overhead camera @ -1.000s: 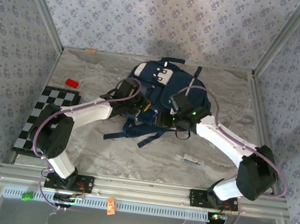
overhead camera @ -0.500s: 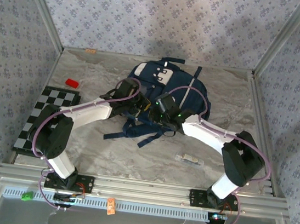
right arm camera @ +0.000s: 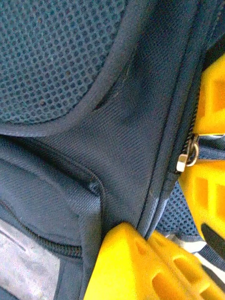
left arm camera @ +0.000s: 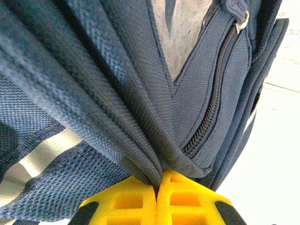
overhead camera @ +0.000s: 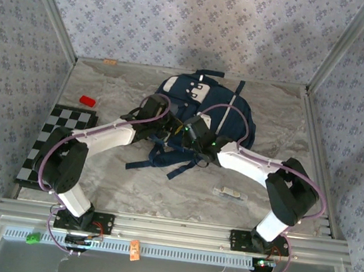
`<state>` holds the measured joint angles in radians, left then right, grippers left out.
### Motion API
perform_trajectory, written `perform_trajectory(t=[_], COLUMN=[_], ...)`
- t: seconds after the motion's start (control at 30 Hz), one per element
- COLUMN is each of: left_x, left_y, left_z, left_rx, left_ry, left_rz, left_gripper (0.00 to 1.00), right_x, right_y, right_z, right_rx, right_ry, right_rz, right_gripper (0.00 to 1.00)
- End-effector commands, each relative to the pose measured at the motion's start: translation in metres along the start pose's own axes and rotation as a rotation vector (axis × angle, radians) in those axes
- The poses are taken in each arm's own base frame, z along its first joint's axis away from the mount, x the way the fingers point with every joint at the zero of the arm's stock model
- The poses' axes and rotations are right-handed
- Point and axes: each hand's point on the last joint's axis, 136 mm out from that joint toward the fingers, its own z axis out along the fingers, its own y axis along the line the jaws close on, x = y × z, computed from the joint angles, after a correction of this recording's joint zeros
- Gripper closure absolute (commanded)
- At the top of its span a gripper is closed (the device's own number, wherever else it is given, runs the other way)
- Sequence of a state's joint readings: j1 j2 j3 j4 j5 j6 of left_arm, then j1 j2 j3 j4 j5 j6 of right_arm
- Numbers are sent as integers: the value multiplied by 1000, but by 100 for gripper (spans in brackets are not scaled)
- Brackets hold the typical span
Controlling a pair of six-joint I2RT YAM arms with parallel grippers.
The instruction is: Pack the student bag
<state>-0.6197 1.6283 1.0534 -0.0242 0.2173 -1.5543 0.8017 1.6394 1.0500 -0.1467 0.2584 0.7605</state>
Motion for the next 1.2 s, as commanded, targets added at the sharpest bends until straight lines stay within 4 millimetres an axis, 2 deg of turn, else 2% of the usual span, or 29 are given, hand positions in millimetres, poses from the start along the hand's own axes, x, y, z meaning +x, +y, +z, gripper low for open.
perform_trajectory(t=[0.0,0.13,0.23,0.43,0.57,0.67,0.77,0.8,1.0,1.17], left_x=[4,0,0,0,0,0,0,1,0,-2], left_y=[-35,-32,-33,-36,-36,-36,-35,-36,-35,-33], left_z=[-22,-24,-24,-23,-23,-23,-21,-21,-20,-19], left_rx=[104,96,98,107,102,100,98,101,96,87], left_ry=[19,8,8,13,15,10,14,17,15,7], left_rz=[37,35,38,30,36,37,36,37,41,46], left_gripper=[100,100,100,100,100,100,100,100,100,100], right_x=[-12,-4,-2,-3,-10,-14,-19,-21,-33,-29], right_y=[-22,-43,-45,-21,-22,-26,-12,-14,-18,-26], right_z=[-20,-31,-32,-14,-6,-2,6,6,-3,-12], right_rx=[131,207,225,127,126,135,30,32,82,122], right_ry=[-53,-31,-4,30,40,32,15,9,-33,-20], right_rz=[-15,-11,-21,-69,-64,-51,-70,-64,-85,-133], right_gripper=[84,84,83,83,72,70,69,69,79,92])
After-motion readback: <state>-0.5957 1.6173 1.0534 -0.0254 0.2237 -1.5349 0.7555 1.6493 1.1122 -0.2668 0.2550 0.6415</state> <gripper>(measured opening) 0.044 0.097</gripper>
